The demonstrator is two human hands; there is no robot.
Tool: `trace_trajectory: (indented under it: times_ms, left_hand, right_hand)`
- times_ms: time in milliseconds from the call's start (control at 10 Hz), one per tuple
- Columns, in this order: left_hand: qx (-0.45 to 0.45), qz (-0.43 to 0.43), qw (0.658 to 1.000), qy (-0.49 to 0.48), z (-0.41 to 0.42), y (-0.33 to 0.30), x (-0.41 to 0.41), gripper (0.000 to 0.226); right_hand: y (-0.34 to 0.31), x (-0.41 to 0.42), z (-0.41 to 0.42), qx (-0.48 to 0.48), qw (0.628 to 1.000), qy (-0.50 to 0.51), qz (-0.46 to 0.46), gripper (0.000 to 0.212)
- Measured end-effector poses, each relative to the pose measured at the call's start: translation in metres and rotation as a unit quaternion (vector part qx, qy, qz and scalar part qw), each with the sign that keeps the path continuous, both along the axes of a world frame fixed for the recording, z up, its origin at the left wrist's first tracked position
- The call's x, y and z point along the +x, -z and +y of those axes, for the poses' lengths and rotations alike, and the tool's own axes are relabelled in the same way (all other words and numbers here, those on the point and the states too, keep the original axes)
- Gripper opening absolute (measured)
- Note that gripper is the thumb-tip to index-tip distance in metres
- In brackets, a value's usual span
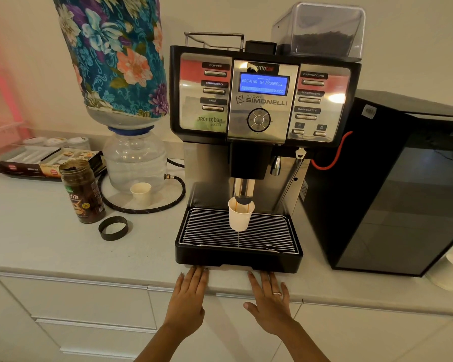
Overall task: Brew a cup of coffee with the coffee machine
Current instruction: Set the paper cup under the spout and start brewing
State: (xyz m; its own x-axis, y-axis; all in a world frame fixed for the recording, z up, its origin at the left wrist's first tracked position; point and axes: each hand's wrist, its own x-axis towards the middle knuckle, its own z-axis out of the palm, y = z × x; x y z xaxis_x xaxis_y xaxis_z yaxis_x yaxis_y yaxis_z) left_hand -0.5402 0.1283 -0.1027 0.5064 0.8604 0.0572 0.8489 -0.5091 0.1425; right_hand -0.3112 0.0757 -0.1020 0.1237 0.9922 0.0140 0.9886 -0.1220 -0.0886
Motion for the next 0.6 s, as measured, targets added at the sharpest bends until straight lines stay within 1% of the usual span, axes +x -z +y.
trace_trajectory:
  times_ms: [600]
  left_hand:
    - [-0.005, 0.005, 1.000, 0.001, 0.0014, 0.0022, 0.0001, 0.107]
  right_hand:
    - [-0.0058, -0.0016, -0.0021, -0.050, 0.999, 0.004, 0.005, 0.096]
